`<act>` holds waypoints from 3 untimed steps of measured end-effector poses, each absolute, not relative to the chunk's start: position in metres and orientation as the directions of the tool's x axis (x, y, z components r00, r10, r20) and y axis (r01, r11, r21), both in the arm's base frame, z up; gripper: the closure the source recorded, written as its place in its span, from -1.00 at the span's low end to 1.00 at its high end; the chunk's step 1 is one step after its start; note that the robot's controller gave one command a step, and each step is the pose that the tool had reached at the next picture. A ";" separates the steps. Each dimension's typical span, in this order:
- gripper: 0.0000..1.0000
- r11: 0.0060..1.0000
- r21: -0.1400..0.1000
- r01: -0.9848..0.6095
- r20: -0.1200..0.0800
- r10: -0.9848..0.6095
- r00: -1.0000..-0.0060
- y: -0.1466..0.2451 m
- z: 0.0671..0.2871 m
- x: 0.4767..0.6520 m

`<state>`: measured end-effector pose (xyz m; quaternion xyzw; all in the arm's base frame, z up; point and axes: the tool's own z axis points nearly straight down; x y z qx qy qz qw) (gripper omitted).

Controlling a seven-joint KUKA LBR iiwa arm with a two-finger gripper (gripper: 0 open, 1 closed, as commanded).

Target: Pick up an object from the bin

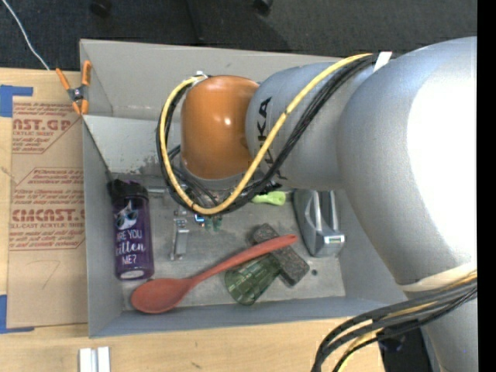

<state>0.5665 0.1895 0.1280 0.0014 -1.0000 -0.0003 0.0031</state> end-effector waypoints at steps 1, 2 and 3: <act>-1.00 1.000 0.002 0.000 -0.001 0.000 -1.000 0.188 0.133 0.569; -1.00 0.811 -0.006 -0.585 0.001 -0.585 -0.811 0.185 0.074 0.517; -1.00 0.898 0.004 -0.440 -0.003 -0.440 -0.898 0.195 0.132 0.490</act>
Offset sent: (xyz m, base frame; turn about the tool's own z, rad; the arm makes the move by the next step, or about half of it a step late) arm -0.0540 0.0009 -0.0580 -0.6340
